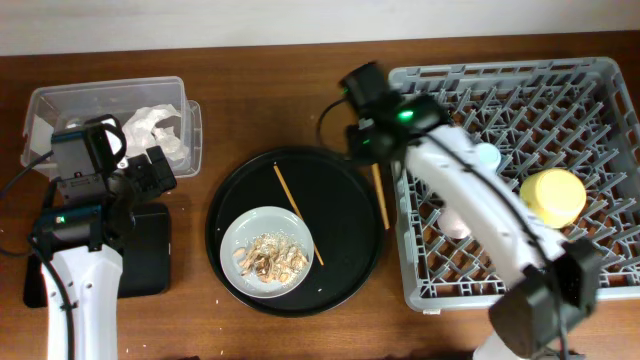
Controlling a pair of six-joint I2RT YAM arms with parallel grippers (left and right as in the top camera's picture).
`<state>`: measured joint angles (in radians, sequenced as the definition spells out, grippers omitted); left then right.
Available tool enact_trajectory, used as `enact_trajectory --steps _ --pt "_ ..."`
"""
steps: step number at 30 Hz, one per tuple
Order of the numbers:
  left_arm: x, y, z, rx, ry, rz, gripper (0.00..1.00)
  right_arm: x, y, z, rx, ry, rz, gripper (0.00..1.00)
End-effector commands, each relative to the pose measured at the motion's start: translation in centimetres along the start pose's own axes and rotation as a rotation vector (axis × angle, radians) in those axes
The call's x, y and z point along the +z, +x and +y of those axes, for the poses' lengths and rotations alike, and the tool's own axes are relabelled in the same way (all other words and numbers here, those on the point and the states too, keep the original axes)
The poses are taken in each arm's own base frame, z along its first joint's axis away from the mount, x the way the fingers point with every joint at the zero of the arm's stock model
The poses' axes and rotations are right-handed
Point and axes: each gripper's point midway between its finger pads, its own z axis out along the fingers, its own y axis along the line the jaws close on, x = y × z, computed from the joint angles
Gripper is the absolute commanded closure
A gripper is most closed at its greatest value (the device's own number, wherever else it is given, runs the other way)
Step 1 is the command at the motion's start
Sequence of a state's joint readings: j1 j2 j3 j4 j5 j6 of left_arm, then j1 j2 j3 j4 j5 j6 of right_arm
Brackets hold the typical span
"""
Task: Sort waste into correct bins and load items into the dishwasher rack
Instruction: 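Grasp one wooden chopstick with the right gripper and place it in the rack, then grasp the second chopstick with the right gripper and place it in the rack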
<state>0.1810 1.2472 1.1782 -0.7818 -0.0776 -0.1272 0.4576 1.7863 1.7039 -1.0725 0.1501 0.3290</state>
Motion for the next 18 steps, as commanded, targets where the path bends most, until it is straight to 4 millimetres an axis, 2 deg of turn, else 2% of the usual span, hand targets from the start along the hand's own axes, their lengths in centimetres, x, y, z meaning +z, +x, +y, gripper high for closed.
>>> enact_trajectory --steps 1,7,11,13,17,18 --pt "-0.2 -0.2 0.0 0.004 0.005 -0.009 0.01 -0.3 -1.1 -3.1 0.008 0.034 -0.017 0.96" --pt "-0.2 -0.2 0.0 0.004 0.005 -0.009 0.01 1.6 -1.3 -7.3 -0.016 0.043 0.013 0.96" --pt "-0.2 -0.2 0.0 0.004 0.005 -0.009 0.01 4.9 -0.2 -8.8 0.031 0.027 0.015 0.96" --pt "-0.2 -0.2 0.1 0.004 0.004 -0.009 0.01 6.3 0.2 -8.9 0.045 0.001 0.008 0.92" --pt "-0.2 -0.2 0.1 0.004 0.004 -0.009 0.01 6.9 0.4 -8.2 0.045 -0.036 0.006 0.88" --pt "-0.2 -0.2 0.0 0.004 0.005 -0.009 0.01 6.9 0.5 -8.2 0.045 -0.035 0.009 0.75"
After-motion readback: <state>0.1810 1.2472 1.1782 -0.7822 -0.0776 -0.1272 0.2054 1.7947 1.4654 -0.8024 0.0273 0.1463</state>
